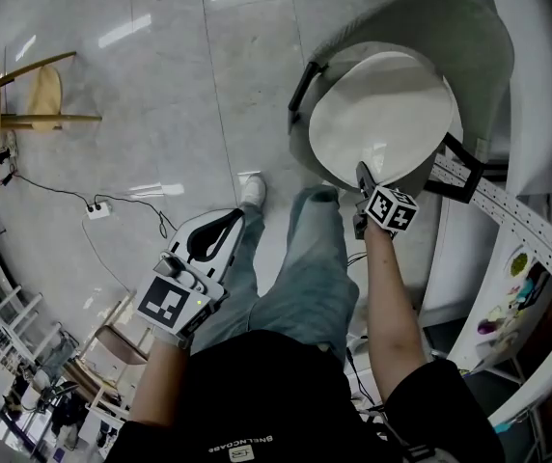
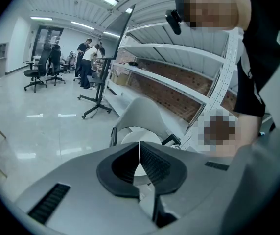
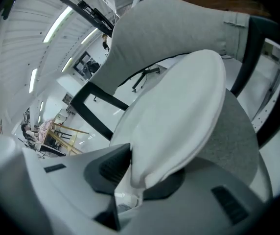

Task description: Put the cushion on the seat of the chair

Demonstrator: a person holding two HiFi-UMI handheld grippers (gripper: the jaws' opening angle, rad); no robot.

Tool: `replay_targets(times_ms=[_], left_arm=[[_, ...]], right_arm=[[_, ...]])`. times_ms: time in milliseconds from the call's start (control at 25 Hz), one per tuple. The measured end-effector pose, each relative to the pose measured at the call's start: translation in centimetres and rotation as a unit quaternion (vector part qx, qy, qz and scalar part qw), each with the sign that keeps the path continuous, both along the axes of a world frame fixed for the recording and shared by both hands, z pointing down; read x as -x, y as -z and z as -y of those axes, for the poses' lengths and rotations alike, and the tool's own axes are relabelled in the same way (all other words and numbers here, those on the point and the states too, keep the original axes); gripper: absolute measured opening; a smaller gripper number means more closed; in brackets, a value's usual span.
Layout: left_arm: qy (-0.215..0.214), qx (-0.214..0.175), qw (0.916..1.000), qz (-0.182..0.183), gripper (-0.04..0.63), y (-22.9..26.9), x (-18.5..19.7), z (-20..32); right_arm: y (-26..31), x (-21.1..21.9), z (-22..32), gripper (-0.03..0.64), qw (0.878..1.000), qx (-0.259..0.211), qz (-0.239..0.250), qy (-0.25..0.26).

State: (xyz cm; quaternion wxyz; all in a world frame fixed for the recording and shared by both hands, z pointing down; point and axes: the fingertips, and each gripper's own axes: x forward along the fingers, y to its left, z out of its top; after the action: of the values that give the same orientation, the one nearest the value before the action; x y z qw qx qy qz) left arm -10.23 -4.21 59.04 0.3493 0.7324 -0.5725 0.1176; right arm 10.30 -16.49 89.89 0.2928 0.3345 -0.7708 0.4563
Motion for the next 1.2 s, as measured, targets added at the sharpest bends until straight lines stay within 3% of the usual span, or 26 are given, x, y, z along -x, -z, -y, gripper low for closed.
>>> replay_targets(times_ms=[440,560,640,880,1200], left_arm=[[-0.015,-0.003,0.9999,0.007,0.014,0.5,-1.0,0.0],[-0.014,-0.005,0.9999,0.009,0.014,0.9,-0.9,0.0],[-0.017,-0.007,0.9998,0.010,0.014,1.2,-0.8,0.0],[-0.027,-0.011,0.9995,0.015,0.014,2.2,-0.5,-0.3],[-0.048,-0.024,0.9981,0.031,0.014,3.8,0.1,-0.6]], right_arm=[[-3.5,-1.9,-0.3,0.126,0.997,0.052,-0.041,-0.026],[-4.2,-2.8,-0.5,0.168,0.995,0.067,-0.053,-0.046],[-4.7,-3.6,-0.4,0.230,0.993,0.076,-0.064,-0.064],[-5.0,-5.6,-0.3,0.348,0.990,0.069,-0.098,-0.074],[-4.6,-8.1,-1.3,0.382,0.984,0.063,-0.152,-0.067]])
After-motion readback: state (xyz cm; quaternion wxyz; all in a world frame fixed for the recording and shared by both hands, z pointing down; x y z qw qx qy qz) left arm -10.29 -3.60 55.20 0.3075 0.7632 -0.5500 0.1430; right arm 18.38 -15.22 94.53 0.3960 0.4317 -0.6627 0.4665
